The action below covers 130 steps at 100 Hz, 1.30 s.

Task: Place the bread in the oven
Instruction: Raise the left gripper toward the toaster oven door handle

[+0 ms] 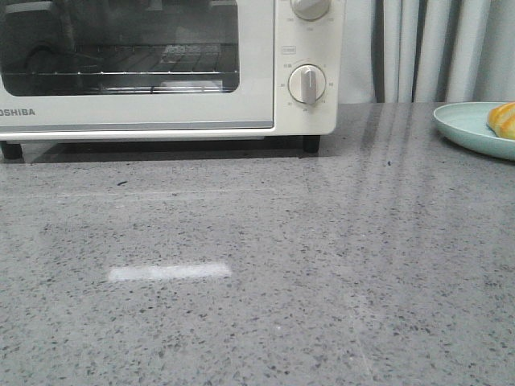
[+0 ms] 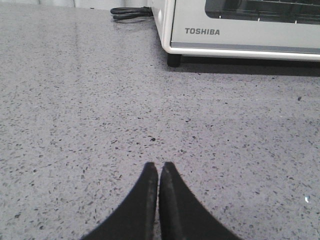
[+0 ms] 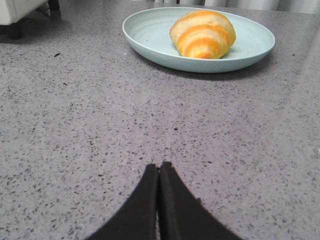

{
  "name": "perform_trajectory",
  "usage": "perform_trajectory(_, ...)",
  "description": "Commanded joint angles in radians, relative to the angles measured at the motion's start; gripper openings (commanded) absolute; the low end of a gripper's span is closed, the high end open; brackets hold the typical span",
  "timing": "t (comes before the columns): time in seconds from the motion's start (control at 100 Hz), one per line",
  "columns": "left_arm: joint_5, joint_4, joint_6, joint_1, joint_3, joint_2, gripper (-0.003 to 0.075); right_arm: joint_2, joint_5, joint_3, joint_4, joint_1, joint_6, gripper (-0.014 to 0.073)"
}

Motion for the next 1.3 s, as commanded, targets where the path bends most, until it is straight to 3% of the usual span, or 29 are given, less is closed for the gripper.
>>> perform_trajectory(0.0,-0.052,-0.004,-0.008,0.000,0.025,-0.031,-0.0021,-0.023,-0.031,0.012,-0.014,0.001,-0.005,-0.0050)
perform_trajectory(0.72,-0.052,0.007,-0.008,0.000,0.025,-0.031,-0.0021,-0.023,-0.031,0.012,-0.014,0.001,-0.005,-0.0050)
perform_trajectory(0.85,-0.072,0.024,-0.008,0.000,0.025,-0.031,-0.0021,-0.023,-0.137,0.012,-0.055,0.001,-0.005,-0.0050)
perform_trajectory(0.92,-0.093,0.020,-0.008,0.000,0.025,-0.031,-0.0021,-0.023,-0.248,0.012,0.003,0.001,-0.005,-0.0050)
perform_trajectory(0.99,-0.146,-0.071,-0.008,0.000,0.025,-0.031,-0.0021,-0.023,-0.363,0.012,0.123,0.001,-0.005,-0.0050)
perform_trajectory(1.08,-0.245,-0.325,-0.008,0.000,0.025,-0.031,-0.0021,-0.023,-0.470,0.012,0.262,0.001,-0.005,-0.0050)
perform_trajectory(1.29,-0.443,-0.828,-0.008,0.000,0.023,-0.031,-0.0021,-0.023,-0.467,0.010,0.470,0.001,-0.005,-0.0050)
